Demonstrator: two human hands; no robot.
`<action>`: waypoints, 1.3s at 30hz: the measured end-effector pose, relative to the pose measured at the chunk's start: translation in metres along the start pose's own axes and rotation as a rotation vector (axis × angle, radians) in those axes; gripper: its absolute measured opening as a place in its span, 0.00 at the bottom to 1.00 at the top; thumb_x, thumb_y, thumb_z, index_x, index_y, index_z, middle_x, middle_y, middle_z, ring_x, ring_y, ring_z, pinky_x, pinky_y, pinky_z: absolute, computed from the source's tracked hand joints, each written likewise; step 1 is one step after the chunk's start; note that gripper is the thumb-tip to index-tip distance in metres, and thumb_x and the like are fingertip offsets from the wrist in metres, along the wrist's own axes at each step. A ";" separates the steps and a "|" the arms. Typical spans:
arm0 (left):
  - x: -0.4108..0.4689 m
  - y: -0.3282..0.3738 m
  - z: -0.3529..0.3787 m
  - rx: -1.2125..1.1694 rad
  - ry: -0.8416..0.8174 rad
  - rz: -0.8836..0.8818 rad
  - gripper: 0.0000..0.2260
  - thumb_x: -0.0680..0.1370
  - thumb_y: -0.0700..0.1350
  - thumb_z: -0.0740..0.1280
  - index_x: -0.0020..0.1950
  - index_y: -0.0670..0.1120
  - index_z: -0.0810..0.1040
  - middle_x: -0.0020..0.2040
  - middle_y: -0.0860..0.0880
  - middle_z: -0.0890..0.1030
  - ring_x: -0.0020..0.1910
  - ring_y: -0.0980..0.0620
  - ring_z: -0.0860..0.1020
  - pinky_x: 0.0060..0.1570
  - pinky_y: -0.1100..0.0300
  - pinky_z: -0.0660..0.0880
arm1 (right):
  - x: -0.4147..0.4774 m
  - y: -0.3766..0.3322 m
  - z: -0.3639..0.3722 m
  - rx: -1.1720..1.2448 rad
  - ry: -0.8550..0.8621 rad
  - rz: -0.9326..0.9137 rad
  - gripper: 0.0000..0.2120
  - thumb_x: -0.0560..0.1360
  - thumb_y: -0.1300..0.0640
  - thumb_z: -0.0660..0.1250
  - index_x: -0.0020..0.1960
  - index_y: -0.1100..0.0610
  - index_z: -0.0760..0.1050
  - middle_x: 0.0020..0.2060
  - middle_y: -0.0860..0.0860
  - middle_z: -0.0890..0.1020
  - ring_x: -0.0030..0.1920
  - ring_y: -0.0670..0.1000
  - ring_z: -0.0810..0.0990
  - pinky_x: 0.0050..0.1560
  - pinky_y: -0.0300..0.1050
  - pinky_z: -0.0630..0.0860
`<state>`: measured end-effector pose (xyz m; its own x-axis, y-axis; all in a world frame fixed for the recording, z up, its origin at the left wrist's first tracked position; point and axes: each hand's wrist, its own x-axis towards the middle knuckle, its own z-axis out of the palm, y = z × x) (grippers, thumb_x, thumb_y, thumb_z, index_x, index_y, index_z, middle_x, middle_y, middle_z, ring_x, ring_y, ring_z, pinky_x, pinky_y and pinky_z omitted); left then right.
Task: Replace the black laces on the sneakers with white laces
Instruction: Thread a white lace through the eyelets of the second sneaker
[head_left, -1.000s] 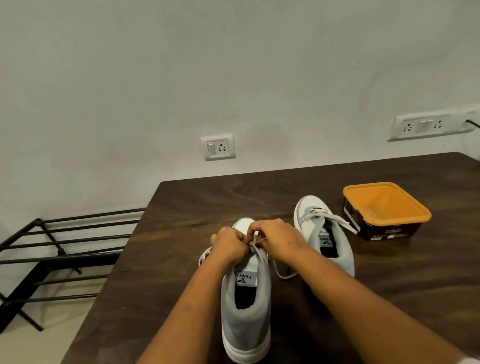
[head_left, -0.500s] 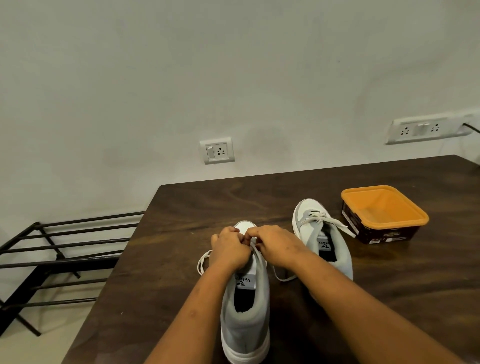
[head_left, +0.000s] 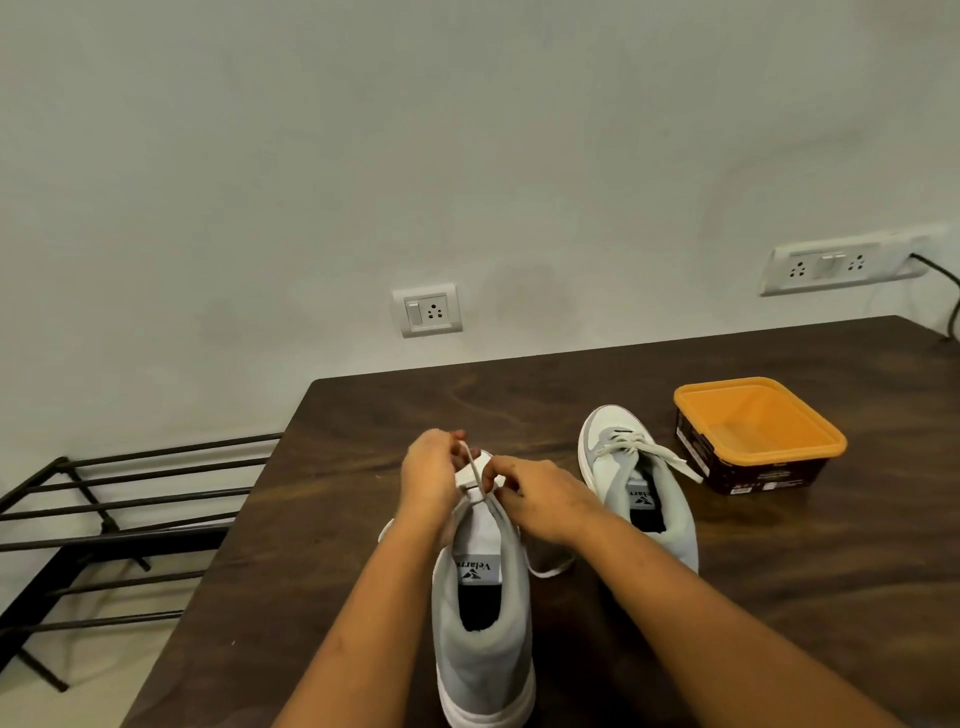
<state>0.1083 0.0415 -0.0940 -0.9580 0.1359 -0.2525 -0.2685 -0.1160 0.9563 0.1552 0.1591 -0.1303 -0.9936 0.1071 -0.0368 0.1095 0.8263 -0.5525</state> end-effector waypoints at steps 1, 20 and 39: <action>-0.005 0.005 0.001 -0.167 -0.040 0.006 0.10 0.76 0.36 0.55 0.40 0.42 0.73 0.41 0.44 0.79 0.39 0.46 0.79 0.39 0.56 0.76 | 0.000 -0.001 -0.001 -0.006 -0.011 -0.002 0.10 0.78 0.50 0.56 0.55 0.42 0.73 0.53 0.51 0.81 0.52 0.58 0.79 0.51 0.51 0.75; 0.012 -0.017 -0.009 1.488 -0.249 0.332 0.14 0.78 0.45 0.56 0.61 0.43 0.72 0.61 0.43 0.72 0.60 0.43 0.73 0.59 0.50 0.70 | -0.002 -0.006 0.006 -0.052 -0.086 0.060 0.15 0.78 0.45 0.55 0.62 0.44 0.72 0.58 0.52 0.76 0.59 0.58 0.75 0.55 0.53 0.72; 0.005 0.008 -0.023 -0.050 0.138 0.273 0.14 0.79 0.35 0.58 0.37 0.50 0.73 0.44 0.52 0.81 0.48 0.50 0.78 0.42 0.60 0.70 | 0.003 0.006 -0.002 0.047 -0.124 0.114 0.14 0.77 0.44 0.54 0.58 0.42 0.73 0.60 0.49 0.77 0.60 0.54 0.74 0.61 0.54 0.71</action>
<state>0.0991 0.0185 -0.0907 -0.9991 -0.0418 -0.0083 -0.0008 -0.1783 0.9840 0.1532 0.1654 -0.1319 -0.9711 0.1273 -0.2020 0.2230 0.7856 -0.5771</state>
